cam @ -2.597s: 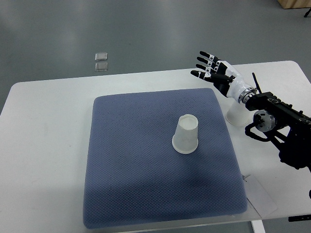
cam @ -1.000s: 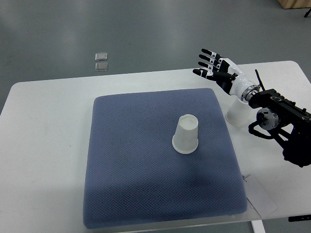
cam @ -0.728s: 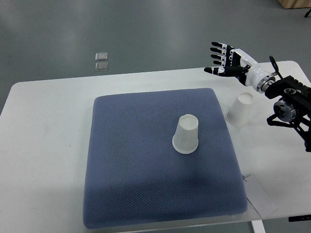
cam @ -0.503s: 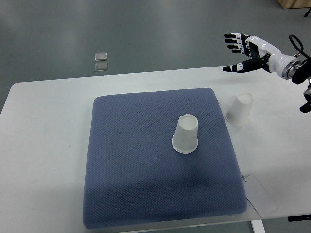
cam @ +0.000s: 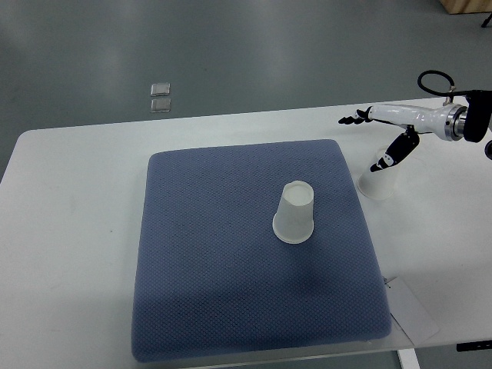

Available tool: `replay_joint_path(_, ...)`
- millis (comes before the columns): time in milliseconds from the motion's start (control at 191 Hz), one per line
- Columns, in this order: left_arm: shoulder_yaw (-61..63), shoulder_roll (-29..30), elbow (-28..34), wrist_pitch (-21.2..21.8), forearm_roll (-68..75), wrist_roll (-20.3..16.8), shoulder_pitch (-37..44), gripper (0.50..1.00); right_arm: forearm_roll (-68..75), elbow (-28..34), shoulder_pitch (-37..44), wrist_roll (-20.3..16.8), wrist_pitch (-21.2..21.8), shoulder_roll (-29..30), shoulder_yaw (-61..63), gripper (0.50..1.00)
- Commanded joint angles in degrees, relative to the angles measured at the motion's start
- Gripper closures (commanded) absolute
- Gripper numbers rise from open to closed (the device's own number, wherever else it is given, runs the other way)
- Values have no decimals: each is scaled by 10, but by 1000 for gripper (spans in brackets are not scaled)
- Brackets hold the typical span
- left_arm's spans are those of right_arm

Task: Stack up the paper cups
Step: 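Lower the right hand onto the white cup beside the pad and grasp it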

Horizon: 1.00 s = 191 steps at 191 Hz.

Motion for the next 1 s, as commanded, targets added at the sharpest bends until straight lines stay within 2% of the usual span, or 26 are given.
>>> replay_joint_path(0, 0, 0, 1, 0, 0, 0, 0, 500, -9, -8, 14, 0, -26, 4, -48, 572)
replay_joint_path(309, 0, 0, 0, 0, 0, 0, 0, 500, -35, -33, 23, 2, -54, 15, -87, 585)
replay_joint_path(560, 0, 0, 1, 0, 0, 0, 0, 500, -53, -62, 23, 13, -71, 21, -99, 644)
replay_joint_path(874, 0, 0, 0, 0, 0, 0, 0, 500, -60, -95, 24, 26, -73, 22, -107, 652)
replay_joint_path(995, 0, 0, 0, 0, 0, 0, 0, 500, -69, -109, 24, 33, -86, 27, -115, 652)
